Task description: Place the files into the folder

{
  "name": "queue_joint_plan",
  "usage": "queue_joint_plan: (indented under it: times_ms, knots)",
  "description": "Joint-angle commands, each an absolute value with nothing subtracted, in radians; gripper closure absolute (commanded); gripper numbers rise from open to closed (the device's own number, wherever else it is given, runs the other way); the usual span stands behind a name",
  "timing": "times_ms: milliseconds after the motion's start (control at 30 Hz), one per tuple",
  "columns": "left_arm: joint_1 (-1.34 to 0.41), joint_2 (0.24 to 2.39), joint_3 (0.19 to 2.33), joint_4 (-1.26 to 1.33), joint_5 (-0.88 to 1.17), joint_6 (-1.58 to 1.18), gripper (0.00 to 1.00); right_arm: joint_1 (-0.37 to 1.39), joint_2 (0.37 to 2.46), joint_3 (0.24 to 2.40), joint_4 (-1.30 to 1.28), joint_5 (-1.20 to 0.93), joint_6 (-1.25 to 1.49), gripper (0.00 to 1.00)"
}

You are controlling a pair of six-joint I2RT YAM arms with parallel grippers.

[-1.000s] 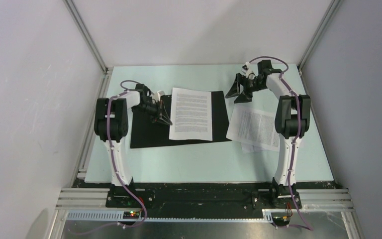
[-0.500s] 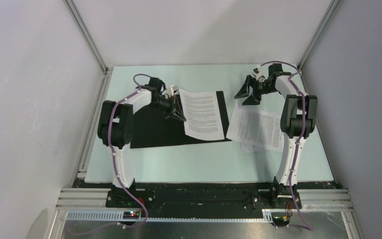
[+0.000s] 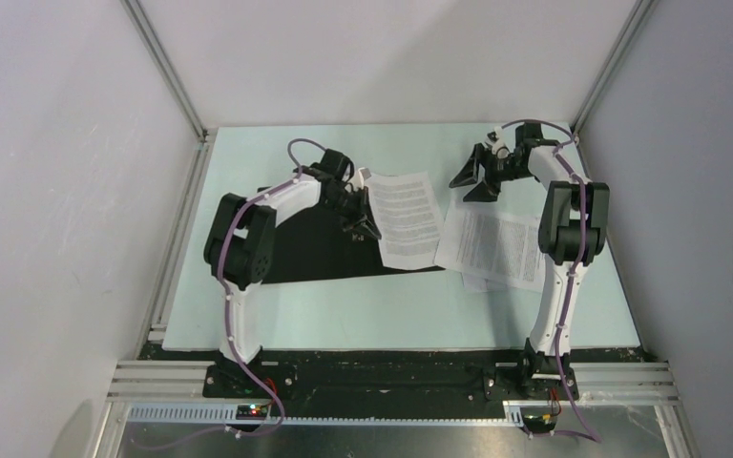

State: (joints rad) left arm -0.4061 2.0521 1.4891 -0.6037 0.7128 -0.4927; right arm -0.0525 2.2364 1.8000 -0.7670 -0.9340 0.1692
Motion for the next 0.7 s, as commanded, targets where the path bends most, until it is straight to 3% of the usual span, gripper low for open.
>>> queue_joint_plan:
  times_ms: [0,667]
  knots:
    - [-0.399,2.093,1.517,-0.593,0.636,-0.489,1.00,-0.041,2.209,1.797,-0.742,-0.965,0.196,0.21]
    - [-0.404,2.055,1.455,-0.728,0.389,-0.354,1.00,-0.024,2.218,1.776,-0.701,-0.983,0.231,0.22]
